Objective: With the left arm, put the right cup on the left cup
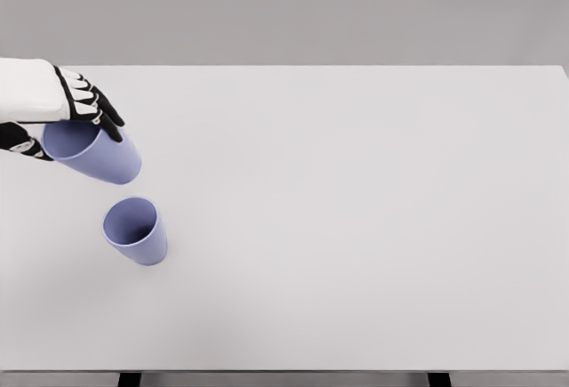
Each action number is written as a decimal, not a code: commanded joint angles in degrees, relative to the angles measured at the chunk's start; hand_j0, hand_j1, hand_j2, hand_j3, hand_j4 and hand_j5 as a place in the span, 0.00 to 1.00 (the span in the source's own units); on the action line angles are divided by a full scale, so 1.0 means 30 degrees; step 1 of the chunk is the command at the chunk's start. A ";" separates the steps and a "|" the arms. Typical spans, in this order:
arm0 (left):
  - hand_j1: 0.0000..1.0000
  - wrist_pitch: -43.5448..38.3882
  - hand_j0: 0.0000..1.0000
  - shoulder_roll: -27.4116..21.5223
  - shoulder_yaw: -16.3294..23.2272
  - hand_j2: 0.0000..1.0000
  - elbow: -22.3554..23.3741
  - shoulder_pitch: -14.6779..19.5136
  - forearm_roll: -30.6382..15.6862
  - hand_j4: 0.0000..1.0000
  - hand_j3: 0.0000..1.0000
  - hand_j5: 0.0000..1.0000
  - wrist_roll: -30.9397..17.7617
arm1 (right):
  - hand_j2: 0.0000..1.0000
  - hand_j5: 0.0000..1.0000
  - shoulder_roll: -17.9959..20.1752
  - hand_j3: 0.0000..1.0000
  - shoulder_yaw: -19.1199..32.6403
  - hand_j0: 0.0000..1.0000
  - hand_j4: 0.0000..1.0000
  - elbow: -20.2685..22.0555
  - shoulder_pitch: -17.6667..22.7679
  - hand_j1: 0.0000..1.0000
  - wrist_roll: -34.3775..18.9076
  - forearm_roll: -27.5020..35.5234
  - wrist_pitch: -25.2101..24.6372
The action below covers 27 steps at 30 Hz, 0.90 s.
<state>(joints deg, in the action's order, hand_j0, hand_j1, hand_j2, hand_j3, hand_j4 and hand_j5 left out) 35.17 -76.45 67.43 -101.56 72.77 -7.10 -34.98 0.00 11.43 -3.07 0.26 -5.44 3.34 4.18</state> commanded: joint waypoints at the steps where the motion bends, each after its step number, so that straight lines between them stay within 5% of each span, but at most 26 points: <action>1: 0.71 -0.0058 0.71 -0.0151 -0.0034 0.71 -0.0014 0.0000 -0.0124 0.71 0.71 0.71 -0.0006 | 1.00 1.00 0.0000 1.00 0.0000 1.00 1.00 -0.0001 0.0000 1.00 -0.0003 0.0001 -0.0015; 27: 0.72 -0.0058 0.72 -0.1441 -0.0034 0.72 -0.0220 -0.0966 -0.1355 0.72 0.72 0.72 -0.0006 | 1.00 1.00 0.0000 1.00 0.0000 1.00 1.00 -0.0001 0.0000 1.00 -0.0003 0.0001 -0.0016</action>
<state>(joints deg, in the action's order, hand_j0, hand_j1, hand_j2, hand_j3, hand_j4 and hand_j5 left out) 35.14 -80.87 67.43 -102.20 69.29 -10.69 -35.00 0.00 11.43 -3.08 0.26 -5.44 3.34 4.15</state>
